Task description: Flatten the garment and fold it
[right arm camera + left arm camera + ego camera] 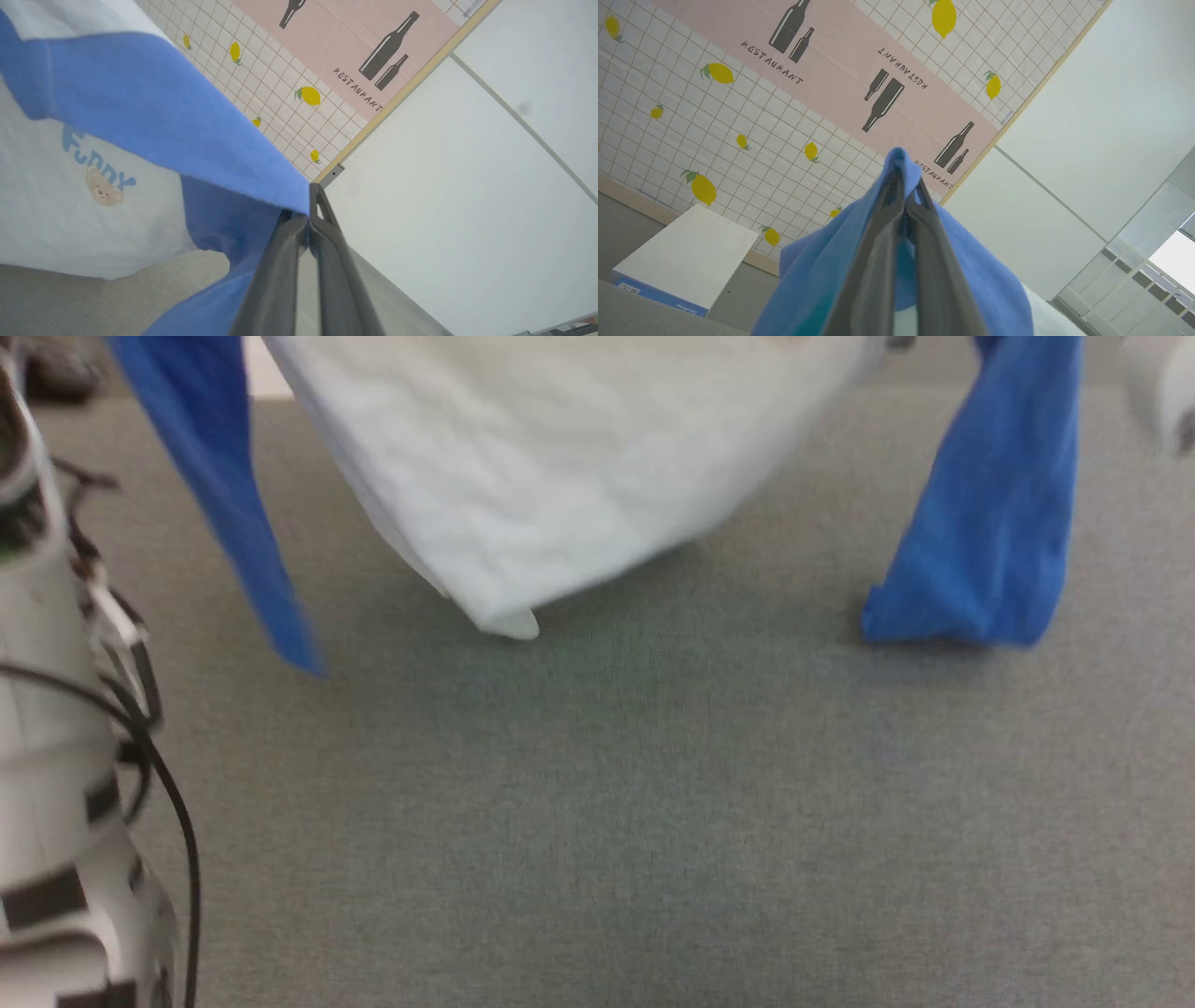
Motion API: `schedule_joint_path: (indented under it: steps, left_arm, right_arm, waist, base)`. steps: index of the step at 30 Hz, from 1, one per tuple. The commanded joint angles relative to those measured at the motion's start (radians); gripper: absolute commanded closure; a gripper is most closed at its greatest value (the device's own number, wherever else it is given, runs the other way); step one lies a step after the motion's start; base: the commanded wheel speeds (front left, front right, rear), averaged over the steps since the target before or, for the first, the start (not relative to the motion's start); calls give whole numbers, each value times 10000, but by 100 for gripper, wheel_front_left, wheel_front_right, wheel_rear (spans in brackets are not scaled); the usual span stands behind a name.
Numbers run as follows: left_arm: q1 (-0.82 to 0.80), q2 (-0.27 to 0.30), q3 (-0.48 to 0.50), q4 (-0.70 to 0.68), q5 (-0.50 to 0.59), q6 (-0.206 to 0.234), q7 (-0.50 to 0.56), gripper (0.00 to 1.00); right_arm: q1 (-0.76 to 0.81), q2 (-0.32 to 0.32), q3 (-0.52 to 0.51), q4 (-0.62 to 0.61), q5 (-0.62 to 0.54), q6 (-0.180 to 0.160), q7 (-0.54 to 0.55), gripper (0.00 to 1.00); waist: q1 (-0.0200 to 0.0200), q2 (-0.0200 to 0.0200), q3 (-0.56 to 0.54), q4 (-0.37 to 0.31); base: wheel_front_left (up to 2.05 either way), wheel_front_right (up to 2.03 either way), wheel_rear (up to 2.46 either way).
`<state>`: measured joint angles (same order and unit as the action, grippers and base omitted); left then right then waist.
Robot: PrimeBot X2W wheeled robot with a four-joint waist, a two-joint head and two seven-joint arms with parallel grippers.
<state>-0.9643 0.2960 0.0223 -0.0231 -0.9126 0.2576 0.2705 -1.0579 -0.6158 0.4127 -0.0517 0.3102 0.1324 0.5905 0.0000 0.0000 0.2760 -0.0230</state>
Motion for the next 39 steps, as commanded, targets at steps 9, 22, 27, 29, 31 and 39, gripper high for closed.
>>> schedule_joint_path:
  steps: [9,22,27,29,31,39]
  left_arm:
    - [-3275,-289,970,1694,-99,149,-1696,100]
    - [-3193,-46,855,3152,277,-864,-2775,100]
    - [-1239,234,369,4057,710,-1215,-2556,100]
    - [-358,358,119,4364,931,-1339,-2462,100]
    - [592,532,-169,4580,1205,-1449,-2350,100]
    - [4715,916,-1357,4043,2187,-1327,-1817,100]
  right_arm:
    - [-4077,1177,-773,2972,-1788,-17,-2196,100]
    - [-4131,2350,-1012,5142,-2556,-17,-4129,100]
    - [-2250,2296,-112,5232,-1516,-17,-4250,100]
    - [-1408,2196,194,5125,-1010,-17,-4214,100]
    - [-509,2096,428,4917,-466,-17,-4124,100]
    - [3739,1611,249,3005,965,-17,-3396,100]
  waist:
    - [0,0,2781,-355]
    - [0,0,2601,-176]
    - [0,0,1942,-45]
    - [0,0,1592,2]
    - [0,0,1187,38]
    - [0,0,-345,247]
  base:
    - [0,0,0]
    - [0,0,0]
    - [0,0,0]
    - [0,0,0]
    - [0,0,0]
    - [0,0,0]
